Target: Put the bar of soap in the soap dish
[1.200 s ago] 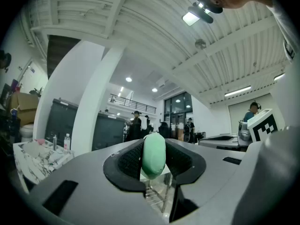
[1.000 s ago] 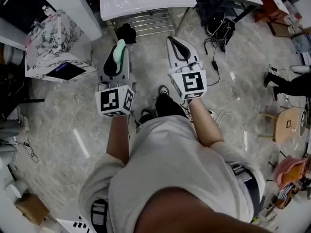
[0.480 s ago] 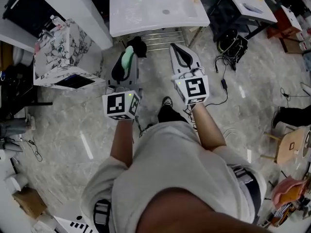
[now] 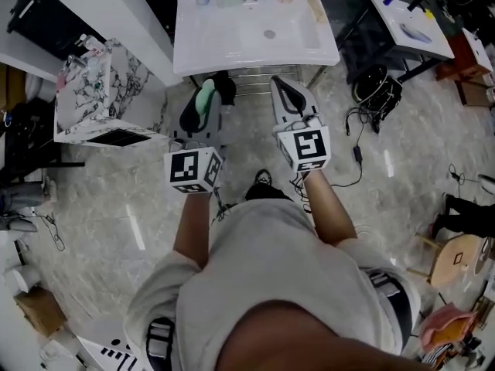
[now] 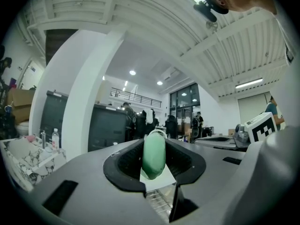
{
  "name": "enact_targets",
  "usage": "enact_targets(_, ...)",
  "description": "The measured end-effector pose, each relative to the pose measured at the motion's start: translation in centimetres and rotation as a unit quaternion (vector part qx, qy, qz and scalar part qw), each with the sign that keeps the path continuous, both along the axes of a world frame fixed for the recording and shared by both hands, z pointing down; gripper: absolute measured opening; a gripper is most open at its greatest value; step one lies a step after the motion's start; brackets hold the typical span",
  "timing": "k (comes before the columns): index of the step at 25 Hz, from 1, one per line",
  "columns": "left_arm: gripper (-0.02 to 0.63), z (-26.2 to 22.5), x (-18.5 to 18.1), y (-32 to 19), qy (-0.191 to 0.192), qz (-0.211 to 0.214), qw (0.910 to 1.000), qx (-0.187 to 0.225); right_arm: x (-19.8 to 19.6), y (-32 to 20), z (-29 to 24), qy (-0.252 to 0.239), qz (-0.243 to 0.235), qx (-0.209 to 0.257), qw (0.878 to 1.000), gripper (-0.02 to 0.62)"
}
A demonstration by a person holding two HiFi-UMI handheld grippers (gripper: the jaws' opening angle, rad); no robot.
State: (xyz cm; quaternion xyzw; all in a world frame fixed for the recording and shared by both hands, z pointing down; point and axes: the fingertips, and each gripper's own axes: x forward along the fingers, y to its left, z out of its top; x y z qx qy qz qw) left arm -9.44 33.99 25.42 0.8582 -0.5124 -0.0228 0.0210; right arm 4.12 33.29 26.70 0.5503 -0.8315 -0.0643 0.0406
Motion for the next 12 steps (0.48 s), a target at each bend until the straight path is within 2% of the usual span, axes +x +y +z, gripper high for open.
enact_targets(7, 0.137, 1.1, 3.3, -2.7, -0.002, -0.006, 0.9999, -0.010, 3.8, -2.5, 1.5, -0.010, -0.007, -0.014, 1.000, -0.006)
enact_targets(12, 0.137, 1.3, 4.5, -4.5, -0.009, 0.002, 0.9999, -0.014, 4.6, -4.2, 2.1, -0.019, -0.015, -0.020, 1.000, -0.006)
